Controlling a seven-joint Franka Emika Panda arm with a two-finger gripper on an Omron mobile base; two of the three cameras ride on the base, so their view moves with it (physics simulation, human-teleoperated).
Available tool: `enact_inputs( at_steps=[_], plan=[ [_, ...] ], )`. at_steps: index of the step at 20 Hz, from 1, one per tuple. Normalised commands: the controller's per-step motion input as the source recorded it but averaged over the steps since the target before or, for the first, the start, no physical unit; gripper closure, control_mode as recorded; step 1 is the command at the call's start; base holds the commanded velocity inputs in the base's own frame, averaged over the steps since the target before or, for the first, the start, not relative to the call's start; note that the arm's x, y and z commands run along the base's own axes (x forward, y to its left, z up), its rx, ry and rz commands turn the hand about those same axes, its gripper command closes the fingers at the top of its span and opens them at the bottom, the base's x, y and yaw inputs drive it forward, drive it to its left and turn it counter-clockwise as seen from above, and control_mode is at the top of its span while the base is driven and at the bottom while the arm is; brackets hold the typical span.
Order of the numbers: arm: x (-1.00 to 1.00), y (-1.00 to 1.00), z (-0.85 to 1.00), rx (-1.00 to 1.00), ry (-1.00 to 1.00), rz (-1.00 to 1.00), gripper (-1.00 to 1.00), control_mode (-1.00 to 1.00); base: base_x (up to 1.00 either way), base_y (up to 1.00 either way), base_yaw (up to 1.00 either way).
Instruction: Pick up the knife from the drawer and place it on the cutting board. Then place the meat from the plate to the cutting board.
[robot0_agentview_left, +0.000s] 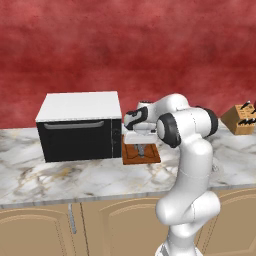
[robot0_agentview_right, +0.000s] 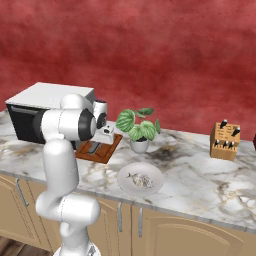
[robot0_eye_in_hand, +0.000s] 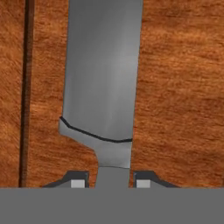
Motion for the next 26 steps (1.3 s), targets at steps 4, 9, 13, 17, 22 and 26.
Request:
enact_inputs(
  at_steps=[4,9,13,17,22,26],
  plan=[
    [0.16,0.00,-0.33,0.00,0.00,0.04,-1.00,-1.00,0.00,0.00,0.00],
    [-0.01,-0.04,-0.04,0.00,-0.01,0.01,-1.00,-1.00,0.00,0.00,0.00],
    [-0.17,-0.10,0.14,0.00,0.00,0.00,-1.00,-1.00,0.00,0.00,0.00],
    [-0.10,-0.08,0.20,0.00,0.00,0.00,-1.00,-1.00,0.00,0.00,0.00],
    [-0.09,-0.13,0.32,0.00,0.00,-0.01,-1.00,-1.00,0.00,0.00,0.00],
    [-0.20,-0.20,0.37,0.00,0.00,-0.02,-1.00,-1.00,0.00,0.00,0.00]
  ],
)
